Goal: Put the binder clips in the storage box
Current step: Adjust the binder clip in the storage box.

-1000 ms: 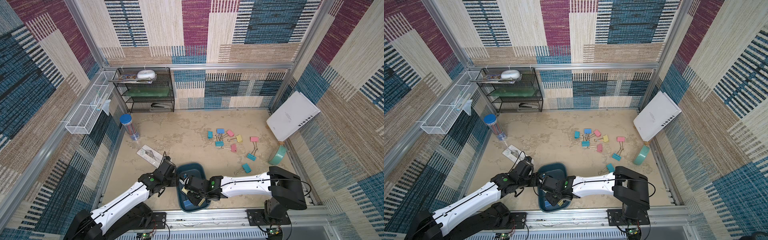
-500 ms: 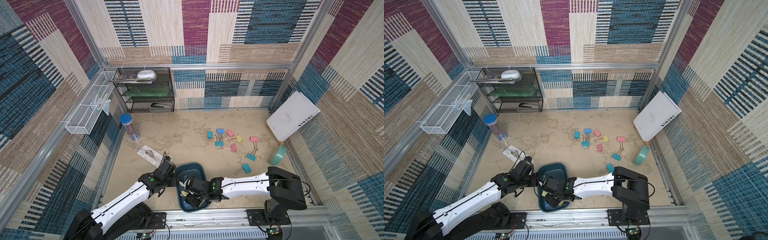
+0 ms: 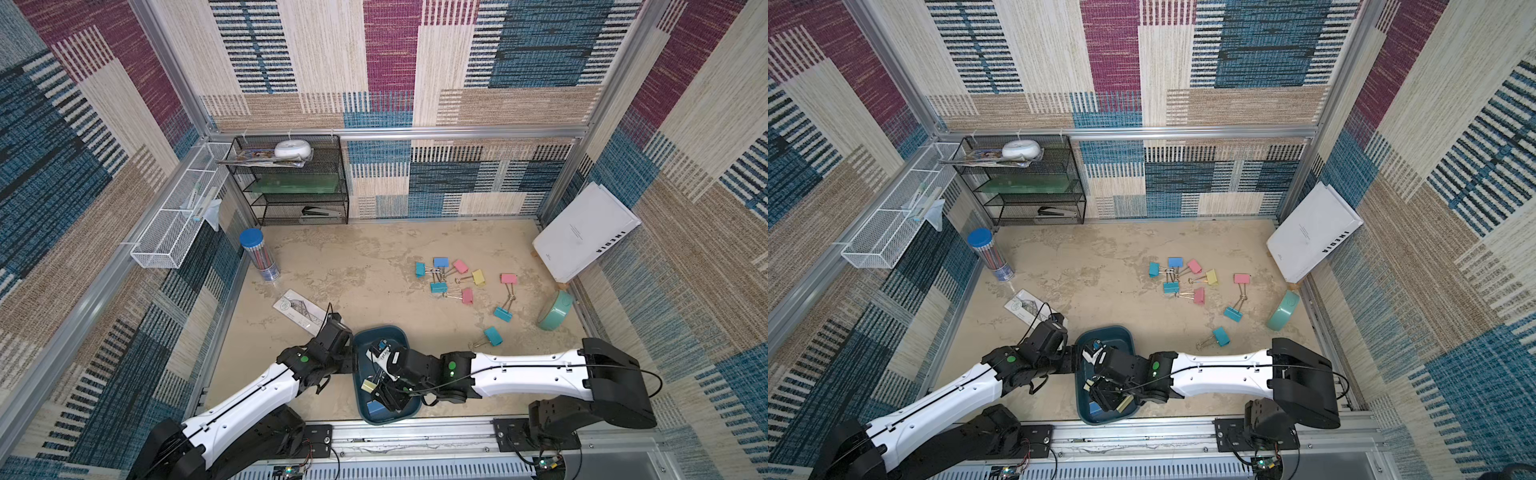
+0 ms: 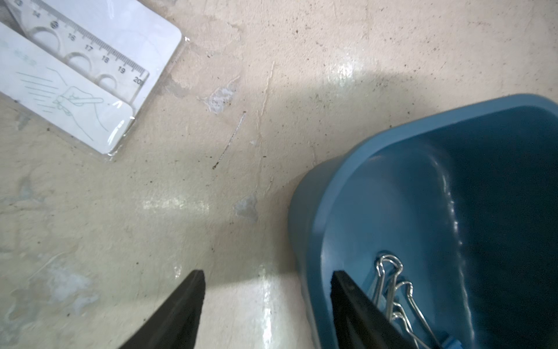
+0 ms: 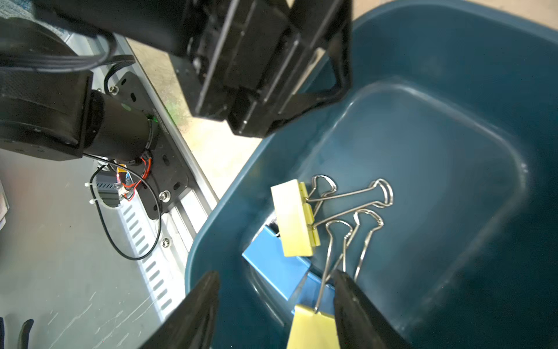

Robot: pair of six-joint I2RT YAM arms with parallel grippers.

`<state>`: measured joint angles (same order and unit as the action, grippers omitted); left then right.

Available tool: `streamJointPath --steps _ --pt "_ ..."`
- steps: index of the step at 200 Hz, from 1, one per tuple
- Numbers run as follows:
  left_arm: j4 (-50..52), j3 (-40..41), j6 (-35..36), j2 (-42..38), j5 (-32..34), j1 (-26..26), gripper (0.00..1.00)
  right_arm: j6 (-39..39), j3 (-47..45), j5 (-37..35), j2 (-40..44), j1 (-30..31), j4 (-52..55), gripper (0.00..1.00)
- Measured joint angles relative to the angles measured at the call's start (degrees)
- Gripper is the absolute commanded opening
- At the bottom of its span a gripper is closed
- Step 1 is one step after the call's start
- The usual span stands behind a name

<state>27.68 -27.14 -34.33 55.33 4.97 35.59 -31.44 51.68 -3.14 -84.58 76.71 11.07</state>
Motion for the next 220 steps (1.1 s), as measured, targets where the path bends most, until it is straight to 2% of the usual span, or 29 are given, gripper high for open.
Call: streamJointPath --steps 45,80,107,130,147,171,197,220 --pt "0.0 0.0 0.0 -0.4 0.0 0.0 0.7 -5.2 -4.9 -4.6 8.7 -12.3 4.1 0.64" --pt "0.0 0.0 0.0 -0.7 -0.2 0.0 0.7 -13.3 -11.6 -8.9 21.2 -27.3 11.3 0.68" --pt "0.0 0.0 0.0 -0.7 -0.2 0.0 0.7 -16.3 -16.0 -9.0 28.9 -37.8 17.2 0.7" --pt "0.0 0.1 0.0 -0.9 -0.2 0.0 0.7 -16.6 -18.7 -7.7 30.0 -44.4 19.1 0.68" --pt "0.0 0.1 0.0 -1.1 -0.2 0.0 0.7 -15.4 -19.7 -4.7 29.4 -46.0 18.9 0.57" --pt "0.0 0.3 0.0 -1.6 -0.2 0.0 0.7 -12.9 -20.0 3.1 29.3 -45.5 13.4 0.42" --pt "-0.3 0.6 0.1 -2.6 -0.5 0.0 0.7 -10.6 -17.7 6.4 29.4 -41.0 9.7 0.4" --pt "-0.6 1.1 0.3 -3.9 -1.0 0.2 0.7 -9.3 -15.5 6.5 27.0 -40.2 9.2 0.36"
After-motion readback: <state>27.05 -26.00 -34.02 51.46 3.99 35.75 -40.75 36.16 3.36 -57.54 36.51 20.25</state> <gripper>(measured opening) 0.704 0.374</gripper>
